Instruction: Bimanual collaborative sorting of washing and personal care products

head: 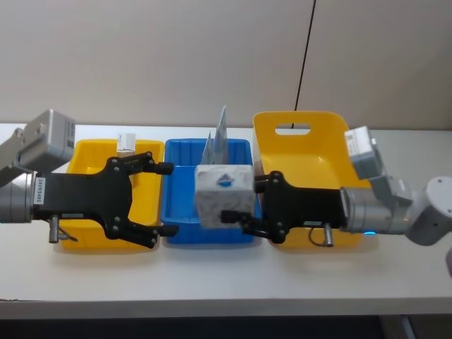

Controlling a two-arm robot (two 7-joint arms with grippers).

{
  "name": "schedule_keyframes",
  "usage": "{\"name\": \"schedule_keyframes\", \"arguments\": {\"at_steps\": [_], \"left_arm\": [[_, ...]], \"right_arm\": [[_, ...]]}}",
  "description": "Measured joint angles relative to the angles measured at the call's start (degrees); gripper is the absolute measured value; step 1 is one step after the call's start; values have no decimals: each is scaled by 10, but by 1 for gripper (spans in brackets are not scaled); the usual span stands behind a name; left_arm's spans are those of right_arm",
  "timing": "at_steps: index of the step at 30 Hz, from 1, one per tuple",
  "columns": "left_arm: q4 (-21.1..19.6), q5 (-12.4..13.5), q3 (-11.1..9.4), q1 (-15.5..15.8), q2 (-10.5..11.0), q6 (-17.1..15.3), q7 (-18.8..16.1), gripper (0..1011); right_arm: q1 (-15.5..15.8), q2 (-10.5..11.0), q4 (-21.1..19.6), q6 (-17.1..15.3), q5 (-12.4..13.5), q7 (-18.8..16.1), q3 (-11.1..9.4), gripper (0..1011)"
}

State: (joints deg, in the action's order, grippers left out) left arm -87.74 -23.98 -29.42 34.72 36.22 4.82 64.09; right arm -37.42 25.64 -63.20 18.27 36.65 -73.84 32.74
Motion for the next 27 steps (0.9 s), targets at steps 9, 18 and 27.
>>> {"name": "schedule_keyframes", "arguments": {"at_steps": [9, 18, 27], "left_arm": [[0, 0, 0, 0, 0, 0, 0, 1001], [0, 0, 0, 0, 0, 0, 0, 1001], [0, 0, 0, 0, 0, 0, 0, 1001]], "right_arm": [[27, 39, -34, -8, -14, 58, -16, 360], [50, 65, -53, -17, -33, 127, -30, 359], [70, 78, -64, -27, -58, 202, -44, 360]]}}
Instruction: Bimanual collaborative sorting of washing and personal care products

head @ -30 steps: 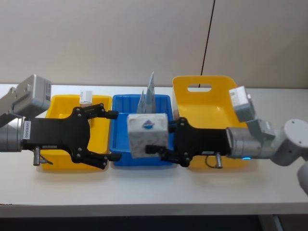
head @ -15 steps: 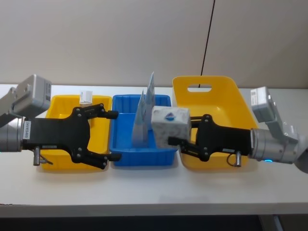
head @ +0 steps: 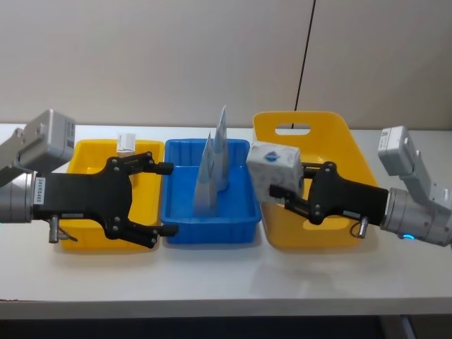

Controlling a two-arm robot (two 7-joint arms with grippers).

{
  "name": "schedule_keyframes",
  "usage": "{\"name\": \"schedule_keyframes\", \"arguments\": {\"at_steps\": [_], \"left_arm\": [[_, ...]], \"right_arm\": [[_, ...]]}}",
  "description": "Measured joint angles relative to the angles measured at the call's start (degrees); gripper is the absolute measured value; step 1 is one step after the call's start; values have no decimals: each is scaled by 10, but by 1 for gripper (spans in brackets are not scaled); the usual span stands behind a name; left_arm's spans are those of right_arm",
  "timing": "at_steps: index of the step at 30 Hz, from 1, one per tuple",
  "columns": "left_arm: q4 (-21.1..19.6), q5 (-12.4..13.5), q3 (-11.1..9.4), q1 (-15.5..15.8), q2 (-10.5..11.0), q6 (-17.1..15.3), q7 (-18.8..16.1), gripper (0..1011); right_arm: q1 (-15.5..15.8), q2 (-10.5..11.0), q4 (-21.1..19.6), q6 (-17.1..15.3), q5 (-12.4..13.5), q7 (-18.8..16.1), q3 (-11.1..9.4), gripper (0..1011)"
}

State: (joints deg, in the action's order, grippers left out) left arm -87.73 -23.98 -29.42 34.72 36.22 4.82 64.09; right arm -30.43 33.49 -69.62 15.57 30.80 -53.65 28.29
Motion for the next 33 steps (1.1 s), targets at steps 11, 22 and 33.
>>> {"name": "schedule_keyframes", "arguments": {"at_steps": [11, 22, 33], "left_arm": [[0, 0, 0, 0, 0, 0, 0, 1001], [0, 0, 0, 0, 0, 0, 0, 1001], [0, 0, 0, 0, 0, 0, 0, 1001]], "right_arm": [[23, 4, -11, -14, -33, 94, -18, 360], [44, -8, -14, -34, -78, 212, -39, 360], [40, -42, 8, -49, -131, 316, -44, 359]]}}
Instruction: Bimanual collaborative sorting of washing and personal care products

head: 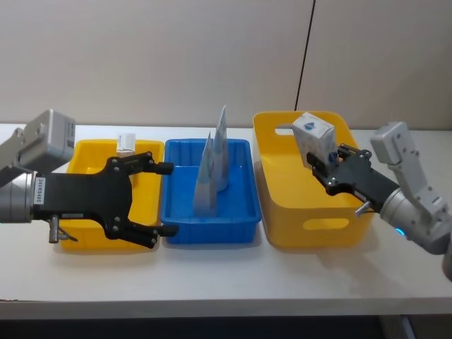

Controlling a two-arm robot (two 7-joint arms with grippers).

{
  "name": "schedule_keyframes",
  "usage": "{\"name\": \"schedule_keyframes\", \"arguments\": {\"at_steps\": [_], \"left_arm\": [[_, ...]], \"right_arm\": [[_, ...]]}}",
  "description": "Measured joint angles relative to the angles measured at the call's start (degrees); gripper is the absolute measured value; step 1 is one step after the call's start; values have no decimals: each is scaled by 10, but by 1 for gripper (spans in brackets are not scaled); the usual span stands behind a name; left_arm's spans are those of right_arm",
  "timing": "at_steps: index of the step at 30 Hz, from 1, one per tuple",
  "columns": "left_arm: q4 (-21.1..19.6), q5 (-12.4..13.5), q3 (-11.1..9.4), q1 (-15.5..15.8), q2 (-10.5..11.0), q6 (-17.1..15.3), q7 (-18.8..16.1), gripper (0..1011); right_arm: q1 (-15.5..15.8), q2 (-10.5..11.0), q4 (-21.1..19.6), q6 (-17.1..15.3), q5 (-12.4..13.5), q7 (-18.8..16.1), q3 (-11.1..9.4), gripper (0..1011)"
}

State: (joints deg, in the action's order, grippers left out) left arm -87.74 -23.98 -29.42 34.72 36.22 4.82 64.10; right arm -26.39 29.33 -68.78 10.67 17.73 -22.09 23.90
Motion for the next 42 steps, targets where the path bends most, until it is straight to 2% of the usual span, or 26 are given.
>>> {"name": "schedule_keyframes", "arguments": {"at_steps": [3, 4, 5, 6, 10, 19, 23, 33, 42], "left_arm": [[0, 0, 0, 0, 0, 0, 0, 1002], [0, 0, 0, 0, 0, 0, 0, 1001], [0, 0, 0, 0, 0, 0, 0, 1001], [0, 0, 0, 0, 0, 0, 0, 1001], [0, 0, 0, 0, 0, 0, 0, 1001], [0, 0, 0, 0, 0, 0, 0, 1001], [0, 0, 0, 0, 0, 0, 0, 1001], [0, 0, 0, 0, 0, 0, 0, 1001], [0, 0, 0, 0, 0, 0, 0, 1001]], "right_arm": [[-8, -16, 16, -3, -17, 34, 2, 360], [-14, -28, 27, -4, -28, 49, 4, 361], [-14, -28, 27, -4, -28, 49, 4, 360], [-22, -40, 41, -5, -36, 67, 7, 360], [-42, -71, 78, -4, -57, 102, 12, 359], [-87, -132, 159, 14, -81, 142, 19, 360], [-104, -152, 190, 22, -86, 155, 20, 360], [-139, -191, 259, 38, -95, 188, 12, 360], [-155, -204, 291, 45, -97, 207, 2, 360]]}}
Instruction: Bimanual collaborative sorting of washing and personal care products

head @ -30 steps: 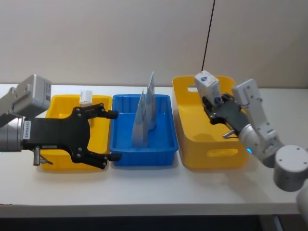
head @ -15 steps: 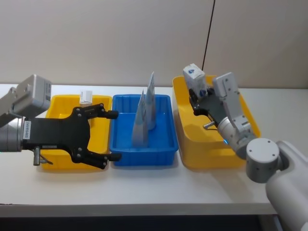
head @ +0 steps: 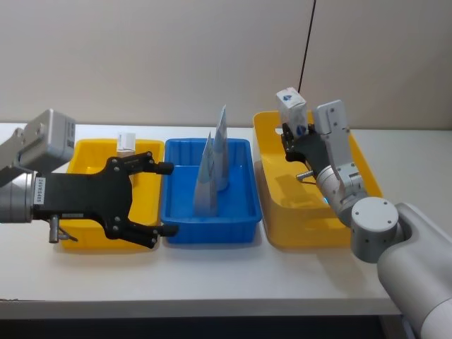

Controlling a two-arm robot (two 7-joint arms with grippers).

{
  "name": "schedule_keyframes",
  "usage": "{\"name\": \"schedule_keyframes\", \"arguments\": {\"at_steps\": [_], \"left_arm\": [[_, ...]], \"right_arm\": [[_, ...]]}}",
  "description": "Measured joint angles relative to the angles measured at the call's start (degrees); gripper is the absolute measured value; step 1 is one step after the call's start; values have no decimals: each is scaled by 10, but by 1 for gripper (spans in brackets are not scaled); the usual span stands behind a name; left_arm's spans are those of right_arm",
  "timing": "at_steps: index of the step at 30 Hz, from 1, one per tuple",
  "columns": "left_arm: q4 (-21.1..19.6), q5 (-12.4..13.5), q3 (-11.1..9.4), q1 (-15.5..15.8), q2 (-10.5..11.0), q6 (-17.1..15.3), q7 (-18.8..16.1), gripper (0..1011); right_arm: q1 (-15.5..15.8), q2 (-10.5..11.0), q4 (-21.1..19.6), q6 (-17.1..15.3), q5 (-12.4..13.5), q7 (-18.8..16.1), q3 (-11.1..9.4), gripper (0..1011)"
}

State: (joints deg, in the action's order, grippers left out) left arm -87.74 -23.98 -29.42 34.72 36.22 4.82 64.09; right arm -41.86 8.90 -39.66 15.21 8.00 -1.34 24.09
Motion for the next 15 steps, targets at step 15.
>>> {"name": "schedule_keyframes", "arguments": {"at_steps": [15], "left_arm": [[0, 0, 0, 0, 0, 0, 0, 1001]], "right_arm": [[-13, -12, 30, 0, 4, 18, -21, 360]]}}
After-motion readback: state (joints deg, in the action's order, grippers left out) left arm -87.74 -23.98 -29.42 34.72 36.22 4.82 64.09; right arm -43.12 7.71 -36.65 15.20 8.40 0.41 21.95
